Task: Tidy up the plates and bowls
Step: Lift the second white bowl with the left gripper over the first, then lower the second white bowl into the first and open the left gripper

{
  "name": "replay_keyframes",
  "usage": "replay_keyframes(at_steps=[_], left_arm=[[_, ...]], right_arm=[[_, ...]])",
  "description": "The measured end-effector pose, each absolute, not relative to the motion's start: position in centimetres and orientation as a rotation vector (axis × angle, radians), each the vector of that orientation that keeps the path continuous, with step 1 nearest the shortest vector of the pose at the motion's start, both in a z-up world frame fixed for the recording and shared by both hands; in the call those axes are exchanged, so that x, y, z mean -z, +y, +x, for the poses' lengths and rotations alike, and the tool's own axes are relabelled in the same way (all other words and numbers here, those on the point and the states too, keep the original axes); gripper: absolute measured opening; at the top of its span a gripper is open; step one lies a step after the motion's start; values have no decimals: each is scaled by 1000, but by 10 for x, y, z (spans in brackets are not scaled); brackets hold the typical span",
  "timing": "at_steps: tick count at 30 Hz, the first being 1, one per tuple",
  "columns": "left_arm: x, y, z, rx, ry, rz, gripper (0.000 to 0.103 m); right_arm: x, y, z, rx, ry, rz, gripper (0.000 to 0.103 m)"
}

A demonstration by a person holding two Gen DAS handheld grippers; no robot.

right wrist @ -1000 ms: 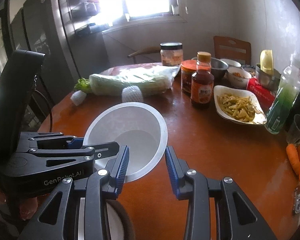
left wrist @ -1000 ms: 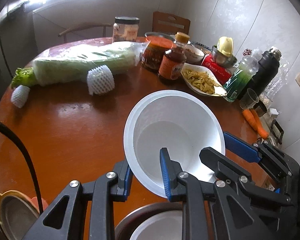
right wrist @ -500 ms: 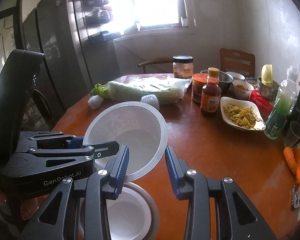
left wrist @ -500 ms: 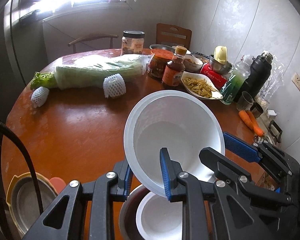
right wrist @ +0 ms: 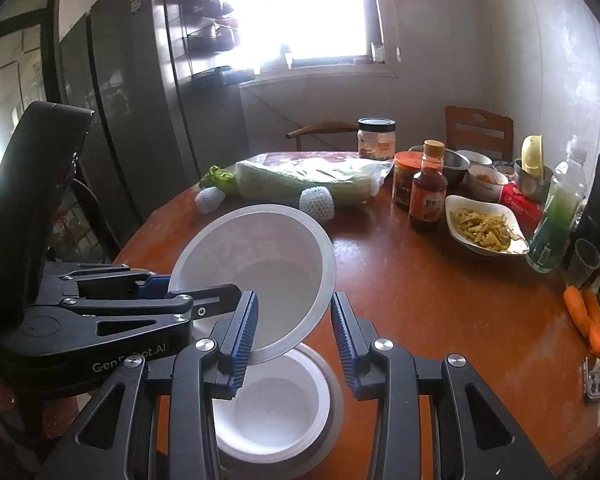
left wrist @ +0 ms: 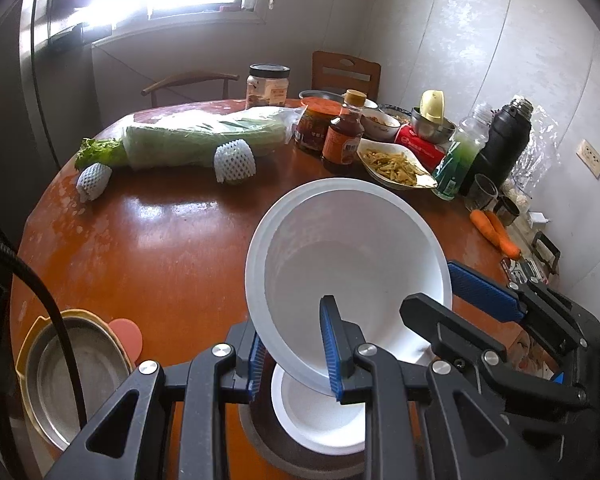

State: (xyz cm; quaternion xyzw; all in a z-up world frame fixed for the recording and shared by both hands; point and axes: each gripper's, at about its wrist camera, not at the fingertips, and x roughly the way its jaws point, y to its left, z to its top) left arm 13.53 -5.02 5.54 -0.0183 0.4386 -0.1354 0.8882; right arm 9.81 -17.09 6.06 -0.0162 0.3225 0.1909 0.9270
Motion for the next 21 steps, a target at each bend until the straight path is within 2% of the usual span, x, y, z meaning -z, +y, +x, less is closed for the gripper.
replay_keyframes(at_steps=[21], left_arm=[[-10,-59,97,284,1002,-2,26]], right_arm=[[-17,-180,57,-403,752,-14,42]])
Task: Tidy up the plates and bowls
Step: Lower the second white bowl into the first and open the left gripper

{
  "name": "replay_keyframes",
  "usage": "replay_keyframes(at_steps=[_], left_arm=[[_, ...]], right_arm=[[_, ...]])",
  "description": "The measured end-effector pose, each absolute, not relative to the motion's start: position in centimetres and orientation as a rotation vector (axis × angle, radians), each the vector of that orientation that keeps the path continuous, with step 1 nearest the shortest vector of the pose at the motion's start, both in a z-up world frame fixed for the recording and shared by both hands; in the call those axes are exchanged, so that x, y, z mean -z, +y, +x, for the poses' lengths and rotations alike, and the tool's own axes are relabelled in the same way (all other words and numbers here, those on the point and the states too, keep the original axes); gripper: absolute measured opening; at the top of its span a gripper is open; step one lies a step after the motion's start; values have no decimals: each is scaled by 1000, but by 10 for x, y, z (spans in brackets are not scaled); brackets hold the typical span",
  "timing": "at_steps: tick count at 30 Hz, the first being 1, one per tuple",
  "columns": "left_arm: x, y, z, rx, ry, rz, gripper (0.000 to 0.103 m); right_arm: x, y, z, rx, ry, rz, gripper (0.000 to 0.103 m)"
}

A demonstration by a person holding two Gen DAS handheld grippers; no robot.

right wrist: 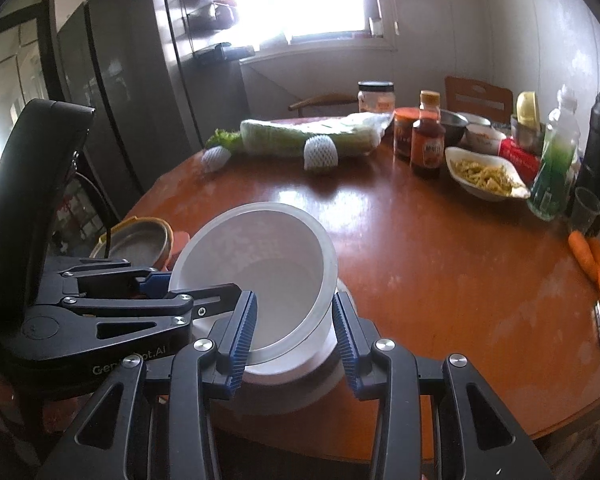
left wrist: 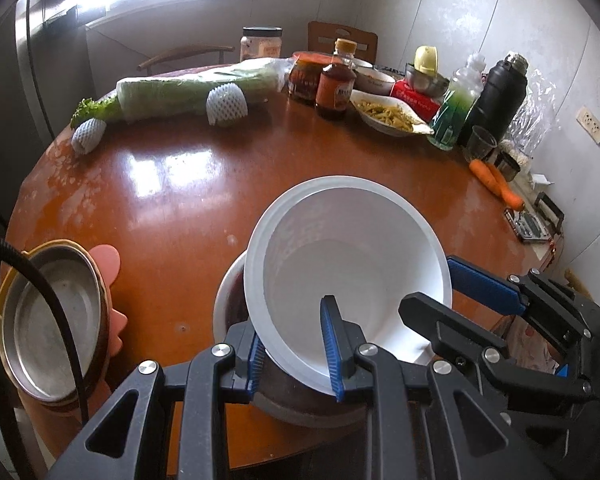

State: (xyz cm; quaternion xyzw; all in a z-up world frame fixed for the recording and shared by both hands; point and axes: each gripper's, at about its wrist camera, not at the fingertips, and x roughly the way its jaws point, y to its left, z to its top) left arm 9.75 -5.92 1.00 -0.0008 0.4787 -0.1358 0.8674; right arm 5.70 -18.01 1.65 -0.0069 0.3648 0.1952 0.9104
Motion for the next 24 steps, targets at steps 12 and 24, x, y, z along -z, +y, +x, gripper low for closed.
replay_keyframes(at_steps=[12,24], left_arm=[[0,-63,99,274,1015,21,26],[0,-63,98,259,1002,44,27]], right_arm=[[-2,-182,60,-405,791,-4,42],[0,-180,61,-391,792,-22,42]])
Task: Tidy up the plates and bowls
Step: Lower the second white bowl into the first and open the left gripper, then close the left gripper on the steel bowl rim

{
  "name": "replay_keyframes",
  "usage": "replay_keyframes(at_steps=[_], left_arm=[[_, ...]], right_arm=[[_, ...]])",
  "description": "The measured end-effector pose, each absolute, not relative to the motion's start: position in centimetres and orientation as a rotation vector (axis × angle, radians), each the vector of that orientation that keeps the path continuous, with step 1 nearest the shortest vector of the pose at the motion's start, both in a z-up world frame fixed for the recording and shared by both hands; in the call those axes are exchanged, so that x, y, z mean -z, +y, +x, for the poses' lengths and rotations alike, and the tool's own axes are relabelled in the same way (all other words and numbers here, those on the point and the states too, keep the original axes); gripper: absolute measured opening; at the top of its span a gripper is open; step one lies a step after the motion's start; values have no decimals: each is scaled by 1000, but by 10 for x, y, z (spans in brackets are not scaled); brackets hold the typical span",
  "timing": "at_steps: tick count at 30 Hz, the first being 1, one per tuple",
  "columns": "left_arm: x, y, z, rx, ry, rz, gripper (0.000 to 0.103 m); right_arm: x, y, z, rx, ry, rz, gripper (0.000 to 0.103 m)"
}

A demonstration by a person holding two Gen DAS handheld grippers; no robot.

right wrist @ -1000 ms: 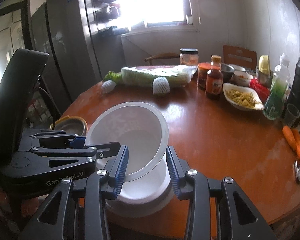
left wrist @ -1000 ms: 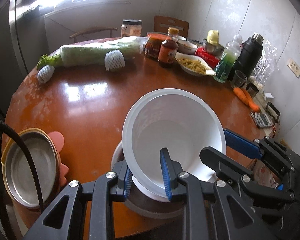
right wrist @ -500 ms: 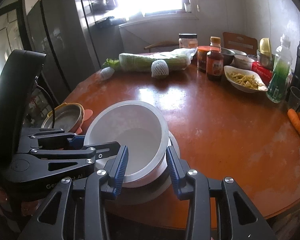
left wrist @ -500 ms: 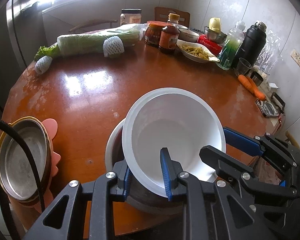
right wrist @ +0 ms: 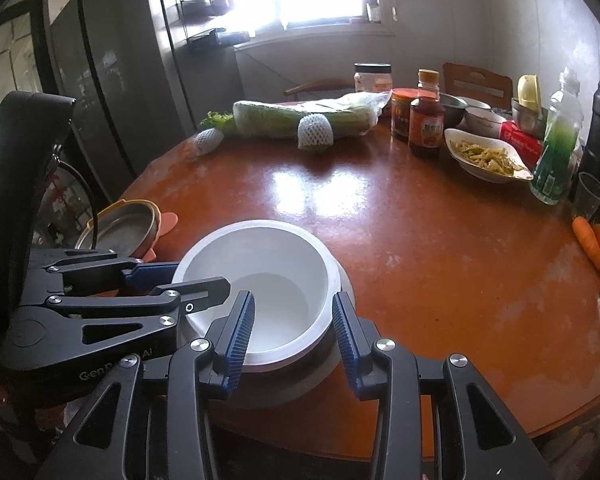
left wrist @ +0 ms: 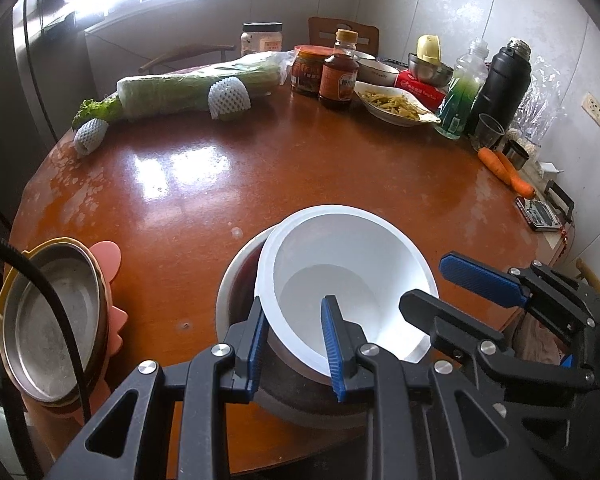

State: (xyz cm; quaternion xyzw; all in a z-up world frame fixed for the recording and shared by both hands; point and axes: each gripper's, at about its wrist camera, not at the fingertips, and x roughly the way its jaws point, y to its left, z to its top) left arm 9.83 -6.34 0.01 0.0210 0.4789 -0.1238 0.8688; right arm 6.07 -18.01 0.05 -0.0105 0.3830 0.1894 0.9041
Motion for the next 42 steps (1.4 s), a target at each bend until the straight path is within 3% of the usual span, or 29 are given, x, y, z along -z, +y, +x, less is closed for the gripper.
replay_keyframes(at_steps=[13,18,22,31,42], left_arm=[[-4,-59,93,248,985,42,35],[-8,-56,91,243,974,41,37],[-12,-53,89,242,959,31,48],[-12,-41,90,208,940,1,58],[12,-33,106,212,991,-54,65]], right_arm=[[-11,-183,57,-375,762,-9,44],[-15,-183,55,-373,754,-5,48],[-18,-184,54,-370,749,0,51],[-17,-187,58,-351,757,15,65],[9,-190,78,-334,849,70,69]])
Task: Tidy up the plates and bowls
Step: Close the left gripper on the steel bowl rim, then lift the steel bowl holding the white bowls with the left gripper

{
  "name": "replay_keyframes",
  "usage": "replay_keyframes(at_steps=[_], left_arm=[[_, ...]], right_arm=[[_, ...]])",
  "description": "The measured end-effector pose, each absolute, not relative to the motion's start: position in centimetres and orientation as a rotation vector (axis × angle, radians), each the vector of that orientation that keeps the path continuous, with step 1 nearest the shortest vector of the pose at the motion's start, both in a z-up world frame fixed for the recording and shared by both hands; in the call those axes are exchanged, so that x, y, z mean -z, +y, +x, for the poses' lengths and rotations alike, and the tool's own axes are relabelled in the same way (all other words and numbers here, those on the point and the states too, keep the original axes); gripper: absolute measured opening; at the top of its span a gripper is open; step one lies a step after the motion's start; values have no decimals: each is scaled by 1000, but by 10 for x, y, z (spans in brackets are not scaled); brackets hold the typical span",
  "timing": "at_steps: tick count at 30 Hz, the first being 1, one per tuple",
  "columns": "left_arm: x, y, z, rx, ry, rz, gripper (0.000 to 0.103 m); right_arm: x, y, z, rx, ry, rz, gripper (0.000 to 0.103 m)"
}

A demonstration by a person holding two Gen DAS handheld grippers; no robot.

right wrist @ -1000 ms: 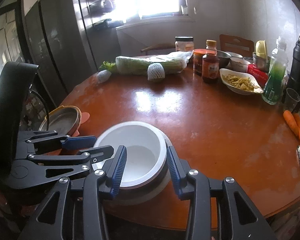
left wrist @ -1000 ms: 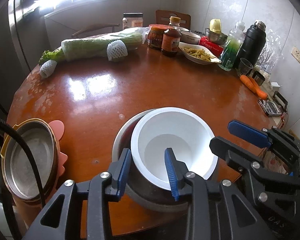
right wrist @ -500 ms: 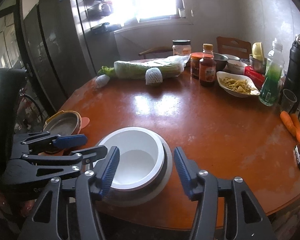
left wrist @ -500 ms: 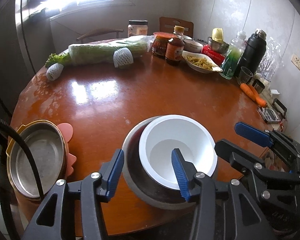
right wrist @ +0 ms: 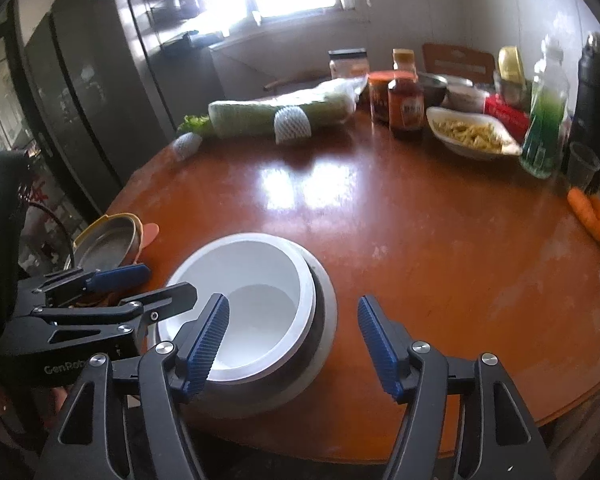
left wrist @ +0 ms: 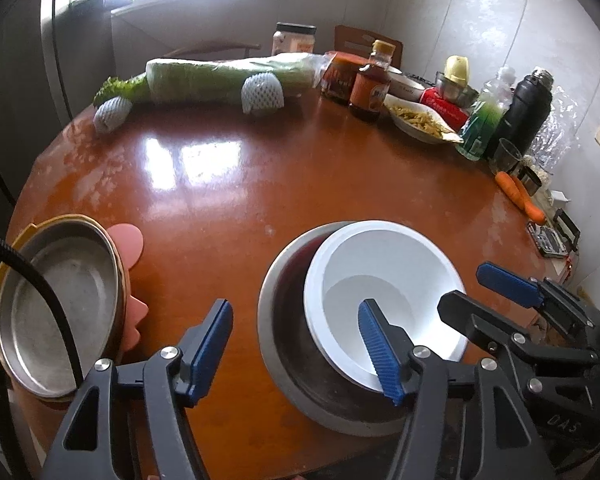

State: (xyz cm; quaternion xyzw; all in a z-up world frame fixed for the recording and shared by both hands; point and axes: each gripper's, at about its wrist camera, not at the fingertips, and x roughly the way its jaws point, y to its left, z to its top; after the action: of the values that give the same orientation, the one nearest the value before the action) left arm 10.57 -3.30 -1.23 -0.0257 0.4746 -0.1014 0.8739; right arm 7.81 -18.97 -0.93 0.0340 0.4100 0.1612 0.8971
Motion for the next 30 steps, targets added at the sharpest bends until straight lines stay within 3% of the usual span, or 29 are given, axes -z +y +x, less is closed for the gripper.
replay_keyframes(at_steps=[13,15,18,30], left_arm=[[46,-38,125,239,1075,-67,65],[47,-38,128,256,1081,-77,64],[46,-42,129,284,1084,-77,52],[34,-32,123,260,1055,-79,52]], right_arm=[[46,-193,99,-357,968,159,70],[48,-195,100,-368,967,165,66],[47,-193,99,-412,959,175,54],[36,-180,98,-407,932,146,51]])
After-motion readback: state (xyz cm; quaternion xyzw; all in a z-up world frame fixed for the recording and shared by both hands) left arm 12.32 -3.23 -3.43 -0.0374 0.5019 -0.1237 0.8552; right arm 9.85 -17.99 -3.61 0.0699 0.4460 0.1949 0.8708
